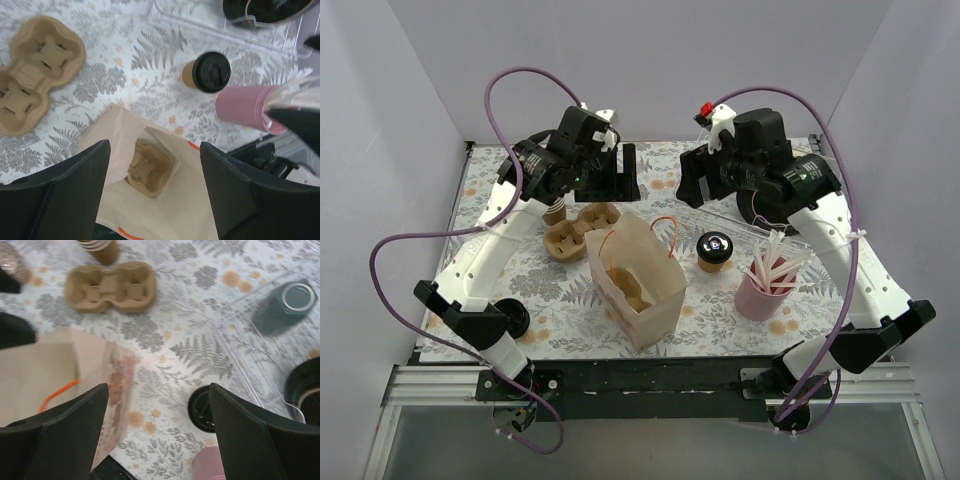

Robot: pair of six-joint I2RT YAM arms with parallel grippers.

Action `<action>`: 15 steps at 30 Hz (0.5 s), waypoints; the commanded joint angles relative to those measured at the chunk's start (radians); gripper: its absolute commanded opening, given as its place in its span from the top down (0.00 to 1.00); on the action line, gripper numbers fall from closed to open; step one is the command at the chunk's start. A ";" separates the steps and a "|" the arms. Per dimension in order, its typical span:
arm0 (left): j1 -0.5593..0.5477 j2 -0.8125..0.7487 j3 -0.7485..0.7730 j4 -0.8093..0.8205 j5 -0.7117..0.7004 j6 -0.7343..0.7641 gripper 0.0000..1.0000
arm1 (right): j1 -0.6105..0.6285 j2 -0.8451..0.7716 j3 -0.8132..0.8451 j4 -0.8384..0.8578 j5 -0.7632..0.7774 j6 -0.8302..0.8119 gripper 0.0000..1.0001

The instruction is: Pack the takeout coffee

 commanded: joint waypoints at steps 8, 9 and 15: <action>0.010 -0.223 -0.134 -0.099 -0.110 -0.180 0.25 | 0.009 -0.139 -0.046 0.093 -0.397 0.172 0.18; 0.010 -0.235 -0.181 -0.101 -0.076 -0.203 0.25 | 0.024 -0.138 -0.045 0.074 -0.384 0.178 0.18; 0.012 -0.294 -0.287 -0.099 -0.025 -0.243 0.28 | 0.155 -0.127 -0.014 -0.057 -0.277 0.221 0.20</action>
